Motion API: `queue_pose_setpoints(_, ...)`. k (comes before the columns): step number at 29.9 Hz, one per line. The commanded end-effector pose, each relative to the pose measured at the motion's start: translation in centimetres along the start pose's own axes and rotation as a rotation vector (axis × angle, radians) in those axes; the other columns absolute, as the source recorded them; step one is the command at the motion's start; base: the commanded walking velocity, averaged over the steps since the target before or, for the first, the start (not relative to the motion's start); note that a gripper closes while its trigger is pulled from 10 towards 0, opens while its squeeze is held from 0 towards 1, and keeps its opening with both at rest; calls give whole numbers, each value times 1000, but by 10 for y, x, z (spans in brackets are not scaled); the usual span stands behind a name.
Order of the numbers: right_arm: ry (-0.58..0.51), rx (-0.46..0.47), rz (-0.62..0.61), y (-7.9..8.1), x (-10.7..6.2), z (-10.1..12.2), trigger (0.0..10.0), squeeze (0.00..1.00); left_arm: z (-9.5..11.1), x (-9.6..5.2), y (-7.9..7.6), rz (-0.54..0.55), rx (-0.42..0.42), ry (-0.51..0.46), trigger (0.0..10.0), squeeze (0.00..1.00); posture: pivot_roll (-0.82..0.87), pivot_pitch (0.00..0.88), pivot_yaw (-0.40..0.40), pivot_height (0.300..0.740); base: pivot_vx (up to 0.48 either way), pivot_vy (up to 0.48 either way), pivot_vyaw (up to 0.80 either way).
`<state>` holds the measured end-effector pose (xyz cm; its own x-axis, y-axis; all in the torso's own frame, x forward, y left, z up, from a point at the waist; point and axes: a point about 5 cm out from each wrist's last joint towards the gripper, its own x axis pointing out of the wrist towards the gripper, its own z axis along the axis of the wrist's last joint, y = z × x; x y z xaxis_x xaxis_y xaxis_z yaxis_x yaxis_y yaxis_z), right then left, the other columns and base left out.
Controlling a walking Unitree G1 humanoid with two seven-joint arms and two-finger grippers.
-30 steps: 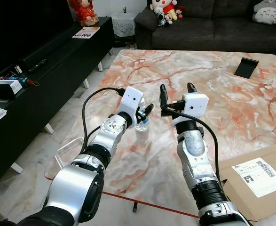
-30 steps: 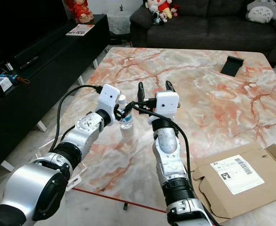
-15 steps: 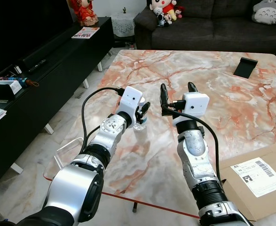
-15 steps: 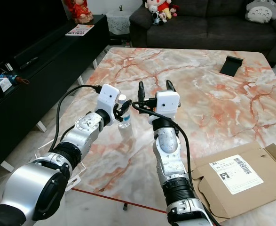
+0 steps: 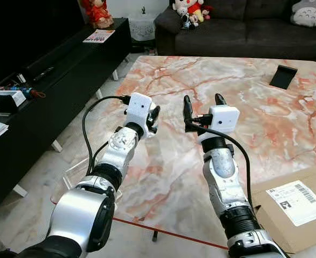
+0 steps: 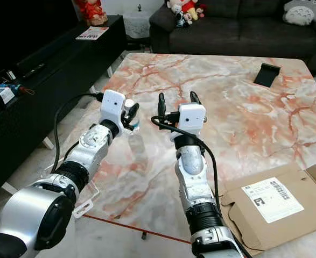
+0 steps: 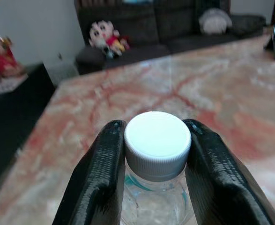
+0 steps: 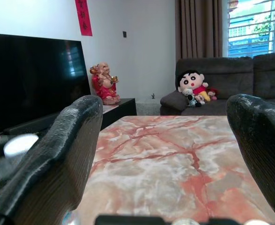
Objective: Picking trash to rubbish bin
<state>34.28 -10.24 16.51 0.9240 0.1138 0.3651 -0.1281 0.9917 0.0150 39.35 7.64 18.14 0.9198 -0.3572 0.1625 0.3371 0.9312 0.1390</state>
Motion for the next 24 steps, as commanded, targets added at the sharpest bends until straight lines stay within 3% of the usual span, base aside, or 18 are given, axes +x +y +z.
queue_pose_setpoints(1, -19, 3, 7, 4, 3, 5, 10000, 0, 8, -1, 9, 44, 14, -61, 10000, 0, -127, 19, 90, 740, 0, 0, 0)
queue_pose_setpoints(5, -20, 3, 5, 4, 3, 5, 10000, 0, 13, -1, 11, 60, 53, -95, 10000, 0, -128, 14, 92, 740, 0, 0, 0)
queue_pose_setpoints(6, -25, 2, 0, 3, 3, 5, 10000, 0, 16, -3, 12, 74, 179, -133, 10000, 0, -137, 4, 95, 740, 0, 0, 0)
queue_pose_setpoints(10, -29, -1, -5, 0, 3, 6, 10000, 0, 17, -8, 12, 89, 241, -180, 10000, 0, -138, 0, 95, 740, 0, 0, 0)
queue_pose_setpoints(11, -29, -1, -6, -1, 3, 6, 10000, 0, 16, -9, 11, 92, 241, -185, 4157, 0, -135, 0, 92, 740, 0, 0, 0)
queue_pose_setpoints(12, -27, -3, -4, -1, 3, 5, 10000, 0, 12, -10, 11, 93, 249, -165, 0, 0, -135, 0, 92, 740, 0, 0, 0)
queue_pose_setpoints(16, -25, -2, 0, 0, 3, 5, 10000, 0, 10, -11, 11, 97, 242, -160, 0, 0, -130, 0, 90, 740, 0, 0, 0)
queue_pose_setpoints(17, -26, -1, 3, 1, 4, 5, 10000, 0, 10, -11, 12, 106, 249, -165, 8431, 0, -129, 0, 91, 740, 0, 0, 0)
queue_pose_setpoints(18, -28, 0, 4, 2, 5, 6, 10000, 0, 11, -11, 12, 109, 250, -168, 10000, 0, -129, 0, 91, 740, 0, 0, 0)
queue_pose_setpoints(24, -41, 7, 9, 4, 6, 7, 10000, 0, 17, -14, 14, 139, 274, -222, 10000, 0, -128, 0, 97, 740, 0, 0, 0)
